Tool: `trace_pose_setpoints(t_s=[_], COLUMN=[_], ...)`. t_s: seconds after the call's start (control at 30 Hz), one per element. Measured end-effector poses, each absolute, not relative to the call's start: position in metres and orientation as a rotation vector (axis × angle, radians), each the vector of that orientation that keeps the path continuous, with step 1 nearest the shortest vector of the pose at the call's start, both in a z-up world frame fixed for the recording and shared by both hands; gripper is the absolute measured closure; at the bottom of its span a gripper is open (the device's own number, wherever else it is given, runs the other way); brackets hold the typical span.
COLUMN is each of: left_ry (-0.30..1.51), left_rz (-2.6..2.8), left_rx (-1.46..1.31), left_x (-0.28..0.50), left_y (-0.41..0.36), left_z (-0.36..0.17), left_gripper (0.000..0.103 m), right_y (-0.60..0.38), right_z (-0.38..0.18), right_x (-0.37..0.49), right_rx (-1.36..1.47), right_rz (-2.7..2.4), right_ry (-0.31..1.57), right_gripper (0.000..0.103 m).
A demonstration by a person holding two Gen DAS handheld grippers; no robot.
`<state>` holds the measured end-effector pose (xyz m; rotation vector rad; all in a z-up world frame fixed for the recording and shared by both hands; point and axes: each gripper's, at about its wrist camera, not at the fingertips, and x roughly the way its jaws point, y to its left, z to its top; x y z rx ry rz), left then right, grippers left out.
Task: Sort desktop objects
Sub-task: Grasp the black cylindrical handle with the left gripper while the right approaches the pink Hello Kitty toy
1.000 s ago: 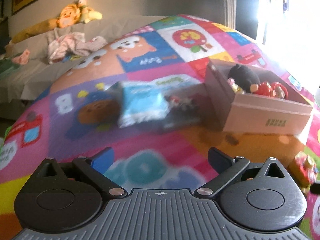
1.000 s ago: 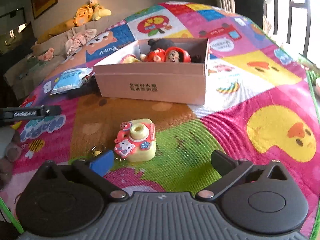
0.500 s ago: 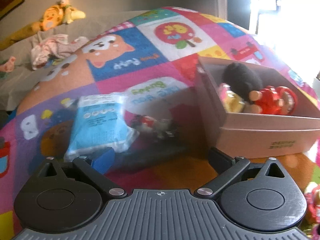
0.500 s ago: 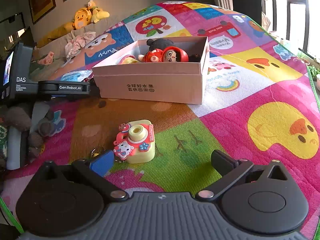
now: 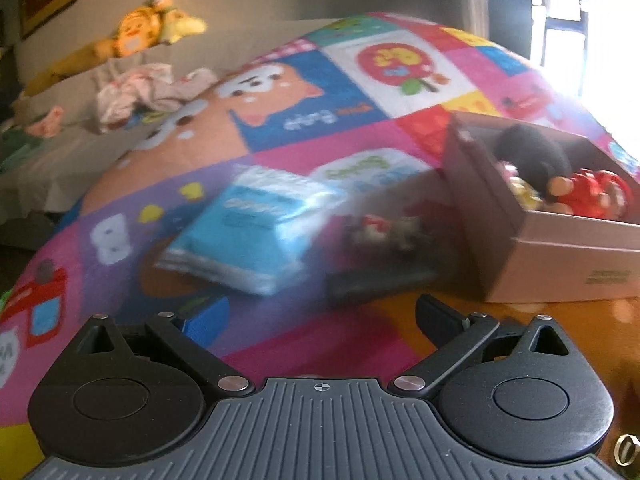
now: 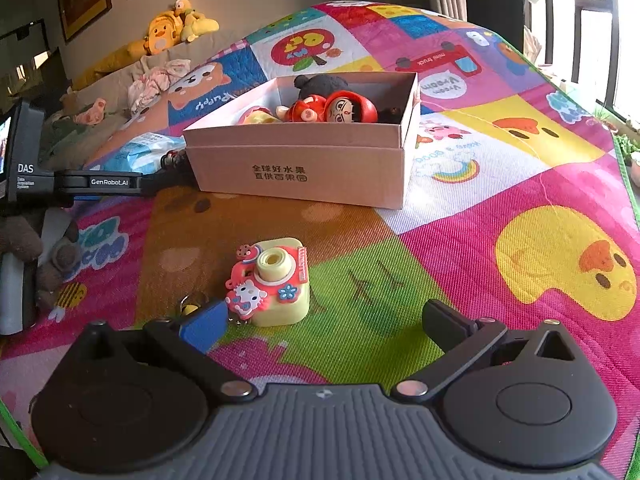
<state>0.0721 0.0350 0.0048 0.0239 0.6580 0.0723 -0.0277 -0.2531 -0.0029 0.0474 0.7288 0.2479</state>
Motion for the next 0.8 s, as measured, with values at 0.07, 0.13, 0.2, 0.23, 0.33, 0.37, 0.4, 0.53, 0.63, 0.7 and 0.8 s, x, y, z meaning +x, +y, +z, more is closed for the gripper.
trace_pose_setpoints(t_s=[0.07, 0.13, 0.2, 0.23, 0.33, 0.37, 0.4, 0.53, 0.63, 0.7, 0.8], left_ry=[0.653, 0.645, 0.638, 0.638, 0.645, 0.649, 0.652, 0.671, 0.671, 0.679, 0.678], left_rz=[0.048, 0.051, 0.058, 0.064, 0.072, 0.062, 0.049, 0.024, 0.022, 0.03, 0.028], left_rx=[0.017, 0.018, 0.011, -0.001, -0.042, -0.041, -0.042, -0.035, -0.022, -0.014, -0.003], left_x=[0.074, 0.079, 0.083, 0.085, 0.09, 0.092, 0.093, 0.1, 0.103, 0.105, 0.102], left_y=[0.03, 0.026, 0.024, 0.025, 0.028, 0.027, 0.026, 0.018, 0.013, 0.013, 0.015], left_z=[0.005, 0.004, 0.004, 0.004, 0.004, 0.003, 0.003, 0.001, 0.001, -0.001, 0.0], left_gripper=[0.001, 0.001, 0.012, 0.02, 0.019, 0.018, 0.016, 0.014, 0.017, 0.022, 0.022], right_y=[-0.252, -0.252, -0.252, -0.252, -0.252, -0.252, -0.252, -0.252, -0.252, -0.252, -0.252], right_z=[-0.003, -0.003, -0.003, -0.003, -0.003, -0.003, -0.003, -0.003, -0.003, -0.003, -0.003], right_x=[-0.028, -0.029, -0.028, -0.028, -0.028, -0.028, -0.028, -0.028, -0.028, -0.028, -0.028], right_rx=[0.042, 0.041, 0.04, 0.04, 0.041, 0.041, 0.041, 0.04, 0.04, 0.041, 0.041], right_rz=[0.246, 0.246, 0.245, 0.246, 0.246, 0.246, 0.246, 0.246, 0.246, 0.246, 0.246], right_ry=[0.73, 0.729, 0.73, 0.73, 0.729, 0.729, 0.729, 0.73, 0.73, 0.729, 0.729], right_gripper=[0.0, 0.0, 0.0, 0.0, 0.0, 0.0, 0.0, 0.0, 0.0, 0.0, 0.0])
